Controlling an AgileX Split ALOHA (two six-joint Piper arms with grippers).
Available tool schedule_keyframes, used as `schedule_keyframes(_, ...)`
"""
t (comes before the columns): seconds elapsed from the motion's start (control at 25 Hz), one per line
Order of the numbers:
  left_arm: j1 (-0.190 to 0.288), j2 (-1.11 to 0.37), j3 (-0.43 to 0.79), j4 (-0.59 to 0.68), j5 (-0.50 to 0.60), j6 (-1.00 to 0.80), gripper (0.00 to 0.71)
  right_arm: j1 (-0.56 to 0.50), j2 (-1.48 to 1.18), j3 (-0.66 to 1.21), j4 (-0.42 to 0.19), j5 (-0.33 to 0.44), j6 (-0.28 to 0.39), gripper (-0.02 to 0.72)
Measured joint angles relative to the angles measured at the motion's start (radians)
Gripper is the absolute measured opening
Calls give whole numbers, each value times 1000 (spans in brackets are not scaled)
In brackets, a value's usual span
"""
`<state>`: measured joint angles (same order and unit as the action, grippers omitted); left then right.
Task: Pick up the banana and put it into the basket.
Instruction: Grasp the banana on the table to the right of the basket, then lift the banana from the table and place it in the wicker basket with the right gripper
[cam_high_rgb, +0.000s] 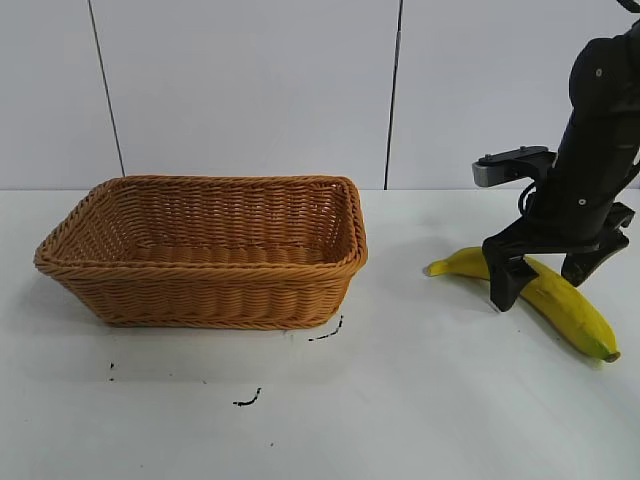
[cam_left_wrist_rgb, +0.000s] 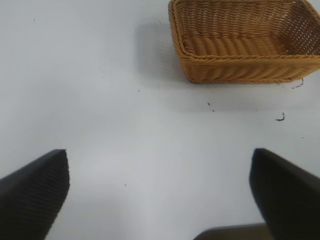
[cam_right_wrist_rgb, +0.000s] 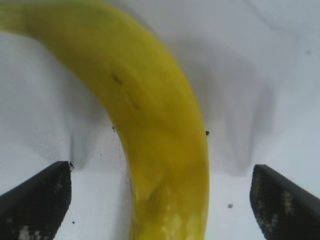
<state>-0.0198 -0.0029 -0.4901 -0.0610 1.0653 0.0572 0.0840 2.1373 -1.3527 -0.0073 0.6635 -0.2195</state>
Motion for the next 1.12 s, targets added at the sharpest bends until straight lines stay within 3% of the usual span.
schedule_keyframes(0.24, 0, 0, 0, 0, 0, 0, 695, 0, 0, -16, -3, 50, 3, 319)
schedule_keyframes(0.36, 0, 0, 0, 0, 0, 0, 695, 0, -2, -72, -6, 160, 3, 319)
schedule_keyframes(0.64, 0, 0, 0, 0, 0, 0, 695, 0, -65, -342, 1, 508, 3, 319)
schedule_keyframes(0.88, 0, 0, 0, 0, 0, 0, 695, 16, -68, -500, 52, 545, 7, 319)
schedule_keyframes(1.12, 0, 0, 0, 0, 0, 0, 695, 117, -67, -607, 15, 553, 4, 319)
